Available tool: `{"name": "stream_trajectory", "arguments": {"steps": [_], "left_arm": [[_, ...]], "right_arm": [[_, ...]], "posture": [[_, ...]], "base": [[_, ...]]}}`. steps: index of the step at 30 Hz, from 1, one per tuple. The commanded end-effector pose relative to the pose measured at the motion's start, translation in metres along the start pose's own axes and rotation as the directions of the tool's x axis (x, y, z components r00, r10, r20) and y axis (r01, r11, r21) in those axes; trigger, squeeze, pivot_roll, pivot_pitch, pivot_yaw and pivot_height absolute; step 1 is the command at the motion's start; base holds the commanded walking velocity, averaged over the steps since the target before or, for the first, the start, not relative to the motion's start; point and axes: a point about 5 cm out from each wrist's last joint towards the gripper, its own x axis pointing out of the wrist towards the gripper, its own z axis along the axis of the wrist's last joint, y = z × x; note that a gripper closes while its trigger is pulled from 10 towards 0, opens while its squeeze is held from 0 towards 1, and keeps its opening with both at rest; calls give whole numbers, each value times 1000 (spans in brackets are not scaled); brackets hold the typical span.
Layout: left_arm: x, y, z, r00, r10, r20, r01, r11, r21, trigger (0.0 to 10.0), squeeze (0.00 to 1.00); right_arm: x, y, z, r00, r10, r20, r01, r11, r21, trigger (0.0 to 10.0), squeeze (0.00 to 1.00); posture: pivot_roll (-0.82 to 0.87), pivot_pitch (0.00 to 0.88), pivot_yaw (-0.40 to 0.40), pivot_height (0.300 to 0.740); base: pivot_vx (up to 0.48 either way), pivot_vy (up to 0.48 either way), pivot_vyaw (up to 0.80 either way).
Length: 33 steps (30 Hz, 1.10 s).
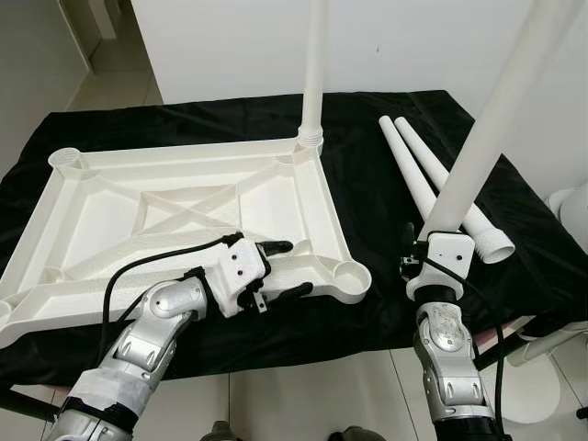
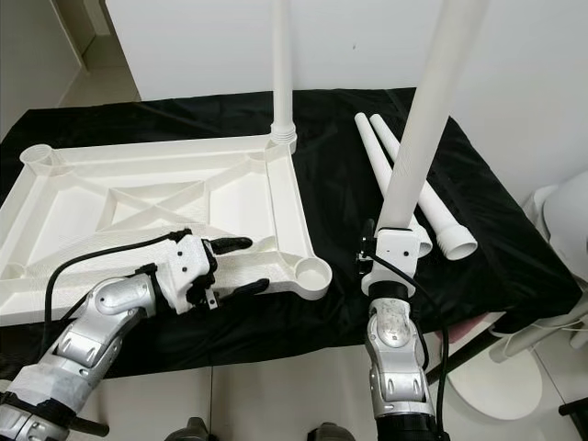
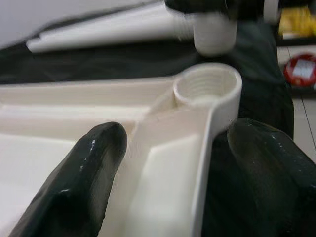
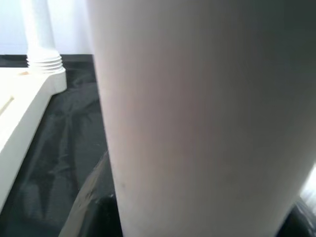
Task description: Building children table
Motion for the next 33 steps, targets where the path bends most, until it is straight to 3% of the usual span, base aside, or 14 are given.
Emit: {"name": "stream_trajectory", "arguments": {"steps": [1, 11, 13, 22, 23, 24, 25, 33], "left_arm": [[-2, -8, -10, 988, -135, -73, 135, 991, -10, 10000, 0], [3, -5, -19, 980, -130, -153, 128, 992, -20, 10000, 0], [5, -4, -18, 982, -119, -144, 114, 993, -43, 0, 0], [4, -5, -22, 974, -135, -183, 129, 991, -44, 0, 0], [3, -5, -24, 967, -143, -210, 139, 990, -37, 8588, 0], [3, -5, -24, 967, -143, -210, 139, 990, -37, 8588, 0], [3, -4, -26, 962, -148, -231, 143, 989, -36, 10000, 0], [5, -3, -32, 945, -140, -296, 131, 990, -49, 10000, 0]], "right_arm": [[1, -1, 1, 1000, -3, 1, 3, 1000, -10, 10000, 0], [3, -2, 4, 1000, -2, 10, 2, 1000, -20, 10000, 0], [4, -1, 5, 1000, -2, 13, 2, 1000, -22, 10000, 0], [2, -1, 4, 1000, -8, 8, 8, 1000, -24, 10000, 0], [2, -1, 4, 1000, -10, 7, 10, 1000, -26, 10000, 0], [2, -1, 4, 1000, -10, 7, 10, 1000, -26, 10000, 0], [2, -1, 4, 1000, -12, 7, 12, 1000, -27, 10000, 0], [2, -1, 4, 1000, -13, 7, 13, 999, -29, 10000, 0]], "posture": [[9, 0, 40, 740], [7, 0, 37, 740], [6, 0, 40, 740], [0, 0, 48, 740], [0, 0, 50, 740], [0, 0, 50, 740], [0, 0, 50, 740], [0, 0, 52, 740]], "base": [[0, 0, 0], [0, 0, 0], [0, 0, 0], [0, 0, 0], [0, 0, 0], [0, 0, 0], [0, 0, 0], [0, 0, 0]]}}
